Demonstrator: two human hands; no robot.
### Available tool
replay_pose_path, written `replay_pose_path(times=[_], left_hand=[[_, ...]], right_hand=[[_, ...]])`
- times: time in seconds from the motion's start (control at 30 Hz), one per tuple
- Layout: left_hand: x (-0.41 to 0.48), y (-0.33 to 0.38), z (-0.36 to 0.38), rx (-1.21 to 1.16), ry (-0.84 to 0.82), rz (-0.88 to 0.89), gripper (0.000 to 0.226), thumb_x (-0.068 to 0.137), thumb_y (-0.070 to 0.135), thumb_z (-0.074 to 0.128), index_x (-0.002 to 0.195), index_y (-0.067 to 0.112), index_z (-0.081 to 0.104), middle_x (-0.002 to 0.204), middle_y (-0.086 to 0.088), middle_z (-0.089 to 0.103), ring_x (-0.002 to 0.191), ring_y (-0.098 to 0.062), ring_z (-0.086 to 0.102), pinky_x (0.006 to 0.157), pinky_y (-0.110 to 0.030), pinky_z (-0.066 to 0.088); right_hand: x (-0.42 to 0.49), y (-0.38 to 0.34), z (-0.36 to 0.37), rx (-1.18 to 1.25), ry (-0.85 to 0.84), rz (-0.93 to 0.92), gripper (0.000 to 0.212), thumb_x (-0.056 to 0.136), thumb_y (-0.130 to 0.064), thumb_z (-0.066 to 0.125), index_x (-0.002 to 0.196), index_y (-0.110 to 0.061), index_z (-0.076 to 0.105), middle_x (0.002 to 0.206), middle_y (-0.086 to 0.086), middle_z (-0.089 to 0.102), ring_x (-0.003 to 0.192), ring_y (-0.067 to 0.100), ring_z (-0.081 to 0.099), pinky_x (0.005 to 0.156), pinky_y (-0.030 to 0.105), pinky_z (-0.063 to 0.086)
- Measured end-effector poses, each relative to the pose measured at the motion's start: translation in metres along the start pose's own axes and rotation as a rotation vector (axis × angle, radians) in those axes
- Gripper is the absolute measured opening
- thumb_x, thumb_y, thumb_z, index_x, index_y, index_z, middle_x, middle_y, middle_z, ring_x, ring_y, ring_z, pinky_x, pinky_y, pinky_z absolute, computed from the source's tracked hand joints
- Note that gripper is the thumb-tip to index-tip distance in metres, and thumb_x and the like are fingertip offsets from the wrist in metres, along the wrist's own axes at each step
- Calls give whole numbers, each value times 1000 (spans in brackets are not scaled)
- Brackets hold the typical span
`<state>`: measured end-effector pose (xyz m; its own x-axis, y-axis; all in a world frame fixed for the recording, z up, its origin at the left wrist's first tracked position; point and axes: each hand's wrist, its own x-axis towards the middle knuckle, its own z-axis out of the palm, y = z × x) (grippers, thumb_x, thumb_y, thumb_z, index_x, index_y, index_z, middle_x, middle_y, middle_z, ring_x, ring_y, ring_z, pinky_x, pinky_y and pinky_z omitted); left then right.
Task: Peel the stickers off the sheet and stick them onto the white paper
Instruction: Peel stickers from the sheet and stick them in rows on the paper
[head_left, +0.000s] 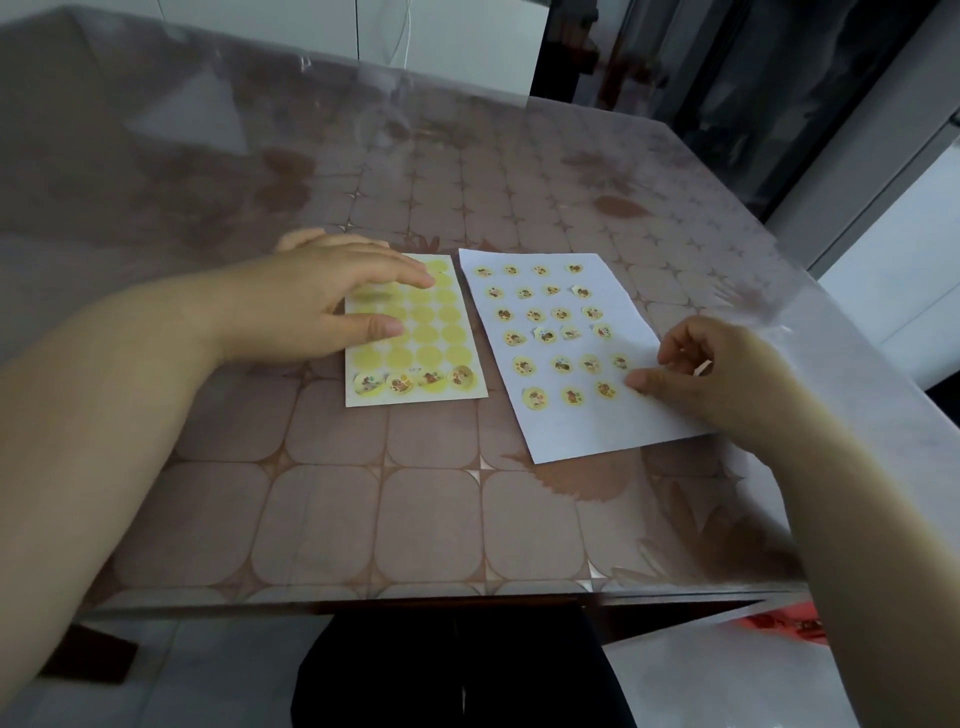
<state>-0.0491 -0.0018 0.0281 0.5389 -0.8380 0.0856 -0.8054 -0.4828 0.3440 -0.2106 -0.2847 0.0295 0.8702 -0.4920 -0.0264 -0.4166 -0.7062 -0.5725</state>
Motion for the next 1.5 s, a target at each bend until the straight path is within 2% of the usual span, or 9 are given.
replay_pose_path(times=[0.23, 0.37, 0.47, 0.57, 0.73, 0.93, 1.17, 1.37, 1.5], left_hand=[[-5, -3, -17, -32, 16, -58, 29, 87, 24, 55, 111, 39, 59, 125, 14, 55, 122, -7, 45, 108, -32, 25], [-8, -10, -20, -155, -106, -78, 33, 81, 32, 62, 112, 45, 57, 127, 22, 52, 122, 2, 42, 108, -26, 29], [-9, -13, -18, -149, -191, -105, 44, 75, 46, 66, 115, 53, 50, 128, 17, 53, 121, -4, 46, 107, -36, 34], [-9, -12, -15, -142, -217, -95, 55, 62, 63, 59, 114, 58, 44, 125, 12, 55, 117, -11, 49, 102, -41, 38], [-7, -13, -14, -144, -243, -67, 53, 75, 41, 67, 121, 52, 43, 134, 24, 42, 125, -2, 39, 107, -35, 32], [-7, -8, -15, -211, -249, -22, 48, 76, 33, 69, 112, 55, 46, 128, 26, 45, 121, 3, 39, 107, -33, 31], [-6, -15, -13, -145, -270, -61, 52, 77, 38, 65, 122, 50, 43, 138, 27, 35, 128, 2, 32, 111, -31, 26], [-4, -15, -9, -57, -223, -68, 49, 76, 47, 61, 121, 52, 43, 137, 28, 34, 127, -2, 35, 110, -33, 28], [-3, -15, -8, -33, -193, -58, 47, 73, 58, 60, 116, 57, 44, 134, 29, 36, 126, -1, 37, 109, -34, 31]], right_hand=[[-9, -45, 10, -51, -32, -307, 16, 80, -38, 65, 73, -25, 60, 71, -10, 59, 56, 5, 49, 50, 11, 38], [-15, -96, 40, -59, -265, -492, 5, 84, -34, 62, 84, -37, 66, 83, -16, 58, 71, 1, 53, 62, 11, 41], [-15, -117, 67, -55, -291, -544, 14, 82, -35, 65, 94, -33, 70, 95, -12, 58, 84, 6, 53, 77, 23, 44], [-14, -123, 84, -49, -300, -570, 21, 77, -38, 70, 97, -35, 70, 100, -9, 57, 88, 6, 52, 76, 17, 40], [-13, -121, 90, 5, -246, -651, 13, 79, -29, 70, 91, -31, 74, 96, -5, 61, 91, 11, 54, 83, 29, 42], [-18, -124, 93, 104, -220, -713, 5, 84, -24, 64, 84, -21, 68, 72, -15, 54, 75, 8, 50, 71, 17, 39], [-20, -101, 39, 193, -235, -611, 7, 81, -22, 67, 80, -29, 70, 79, -17, 70, 79, -8, 60, 73, 2, 39], [-32, -36, 18, 123, -138, -483, 12, 68, -43, 66, 74, -34, 71, 84, -16, 67, 79, 10, 60, 69, 11, 43], [-37, -24, 27, 178, -118, -503, 11, 71, -28, 77, 77, -35, 71, 83, -13, 62, 73, 8, 59, 71, 8, 40]])
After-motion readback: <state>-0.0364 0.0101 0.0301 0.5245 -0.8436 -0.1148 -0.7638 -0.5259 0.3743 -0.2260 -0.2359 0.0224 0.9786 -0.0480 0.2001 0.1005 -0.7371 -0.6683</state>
